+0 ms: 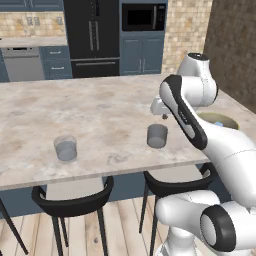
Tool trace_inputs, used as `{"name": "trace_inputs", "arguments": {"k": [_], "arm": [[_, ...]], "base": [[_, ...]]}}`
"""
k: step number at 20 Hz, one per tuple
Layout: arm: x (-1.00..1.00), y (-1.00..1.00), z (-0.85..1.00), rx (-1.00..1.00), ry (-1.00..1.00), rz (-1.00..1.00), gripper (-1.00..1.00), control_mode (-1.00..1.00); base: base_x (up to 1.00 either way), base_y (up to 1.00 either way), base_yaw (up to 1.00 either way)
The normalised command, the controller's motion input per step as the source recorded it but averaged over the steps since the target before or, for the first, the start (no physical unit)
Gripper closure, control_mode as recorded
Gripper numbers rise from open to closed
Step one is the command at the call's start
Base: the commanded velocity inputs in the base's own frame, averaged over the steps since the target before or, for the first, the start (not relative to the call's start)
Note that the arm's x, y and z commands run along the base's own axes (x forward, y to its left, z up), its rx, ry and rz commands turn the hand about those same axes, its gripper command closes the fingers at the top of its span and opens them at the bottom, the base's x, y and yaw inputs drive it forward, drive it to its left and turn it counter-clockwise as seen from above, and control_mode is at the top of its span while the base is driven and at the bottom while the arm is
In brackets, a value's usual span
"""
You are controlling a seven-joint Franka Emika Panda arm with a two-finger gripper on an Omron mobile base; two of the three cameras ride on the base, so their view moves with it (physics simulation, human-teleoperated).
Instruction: There are four ice cubes in the ice bowl. Place two ice cubes in each glass of water.
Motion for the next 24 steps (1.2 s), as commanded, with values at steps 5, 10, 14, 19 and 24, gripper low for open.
{"name": "trace_inputs", "arguments": {"k": [5, 10, 14, 19, 24], "arm": [[-0.20, -0.24, -0.11, 0.00, 0.02, -0.07, -1.00, -1.00], [-0.18, -0.27, 0.00, 0.00, 0.00, -0.04, -1.00, -1.00], [-0.90, -1.00, -0.04, 0.01, 0.00, -0.14, -1.00, -1.00], [-0.48, -1.00, 0.00, 0.04, 0.08, -0.29, -1.00, -1.00], [0.14, -1.00, -0.03, 0.01, 0.19, -0.40, -1.00, -1.00]], "base": [[0.00, 0.00, 0.00], [0.00, 0.00, 0.00], [0.00, 0.00, 0.00], [0.00, 0.00, 0.00], [0.00, 0.00, 0.00]]}}
